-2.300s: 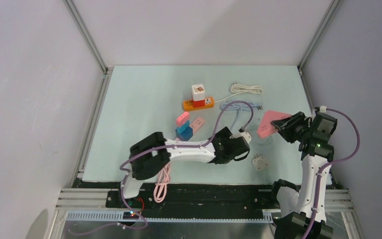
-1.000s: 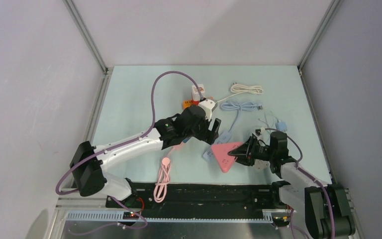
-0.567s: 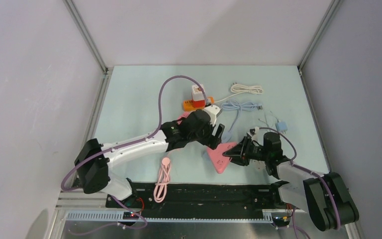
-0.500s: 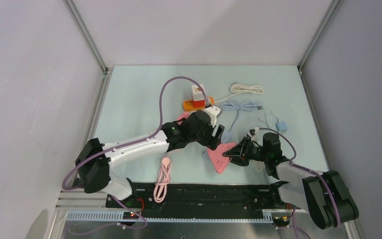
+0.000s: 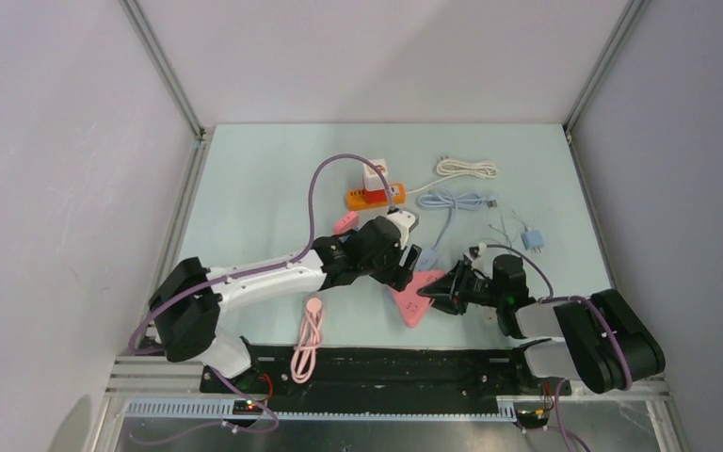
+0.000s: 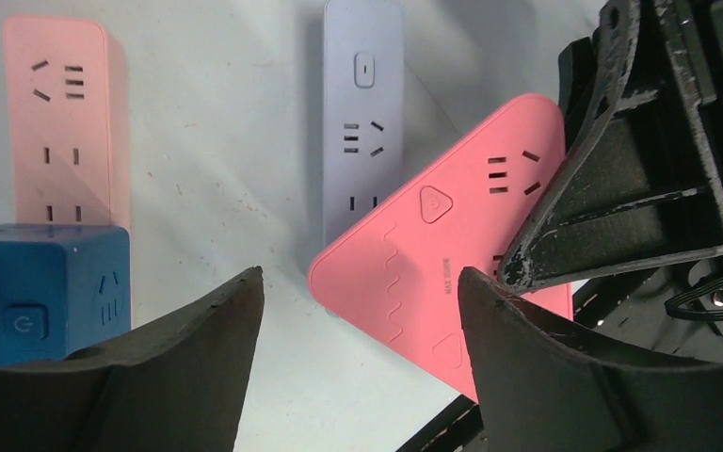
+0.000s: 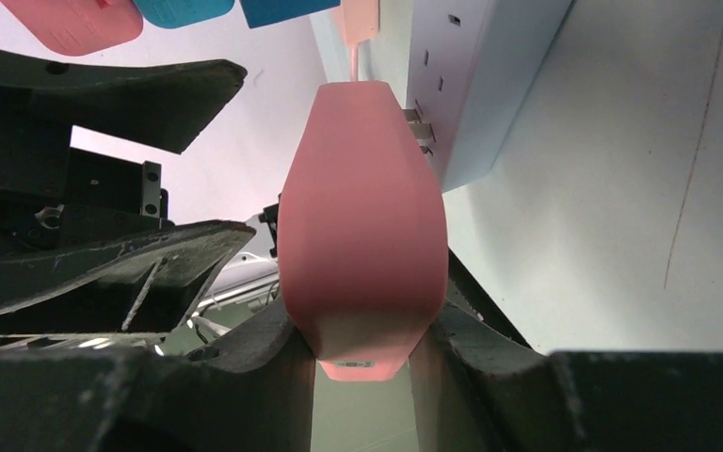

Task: Insert the plug
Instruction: Insert the plug into the socket.

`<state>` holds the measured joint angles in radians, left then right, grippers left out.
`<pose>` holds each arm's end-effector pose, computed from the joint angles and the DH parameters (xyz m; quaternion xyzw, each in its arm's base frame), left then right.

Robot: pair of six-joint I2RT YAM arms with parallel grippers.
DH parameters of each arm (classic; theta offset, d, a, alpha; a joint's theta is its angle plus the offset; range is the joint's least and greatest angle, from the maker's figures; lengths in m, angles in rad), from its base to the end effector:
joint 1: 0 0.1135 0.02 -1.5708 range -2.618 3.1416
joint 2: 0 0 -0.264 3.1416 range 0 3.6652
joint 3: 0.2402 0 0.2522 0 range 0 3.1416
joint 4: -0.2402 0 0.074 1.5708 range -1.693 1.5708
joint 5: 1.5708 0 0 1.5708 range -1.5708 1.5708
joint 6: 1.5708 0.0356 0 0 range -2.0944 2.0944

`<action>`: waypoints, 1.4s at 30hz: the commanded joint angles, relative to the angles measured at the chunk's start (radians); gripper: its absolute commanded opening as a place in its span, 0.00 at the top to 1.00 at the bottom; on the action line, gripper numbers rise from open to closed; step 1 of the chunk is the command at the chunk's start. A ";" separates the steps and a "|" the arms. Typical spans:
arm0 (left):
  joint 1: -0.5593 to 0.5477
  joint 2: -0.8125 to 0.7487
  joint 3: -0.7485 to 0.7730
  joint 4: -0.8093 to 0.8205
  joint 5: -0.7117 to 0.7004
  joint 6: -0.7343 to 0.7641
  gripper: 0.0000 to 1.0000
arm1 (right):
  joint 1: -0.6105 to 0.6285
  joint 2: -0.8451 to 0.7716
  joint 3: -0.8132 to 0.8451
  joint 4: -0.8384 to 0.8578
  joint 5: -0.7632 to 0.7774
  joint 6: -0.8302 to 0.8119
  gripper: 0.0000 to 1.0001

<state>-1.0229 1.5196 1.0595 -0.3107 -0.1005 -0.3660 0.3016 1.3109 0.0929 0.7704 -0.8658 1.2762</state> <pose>0.1755 -0.2808 0.2459 0.2782 0.8770 -0.2134 0.3285 0.1644 0.0795 0.1175 0.1624 0.7835 0.5932 0.0887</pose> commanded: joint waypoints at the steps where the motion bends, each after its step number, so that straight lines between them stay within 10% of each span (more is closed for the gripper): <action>1: -0.008 -0.004 -0.014 0.033 0.000 -0.024 0.21 | 0.004 0.006 -0.035 0.032 0.043 0.007 1.00; 16: -0.023 0.021 -0.079 0.040 -0.013 -0.028 0.26 | -0.039 -0.087 -0.009 -0.406 0.138 -0.261 1.00; 42: -0.056 0.103 -0.125 0.040 -0.092 -0.031 0.58 | 0.048 0.405 0.066 -0.165 0.268 -0.172 1.00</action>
<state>-1.0737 1.5856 0.9630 -0.2256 -0.1543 -0.3927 0.2714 1.6424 0.1452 0.8185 -0.9840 1.0817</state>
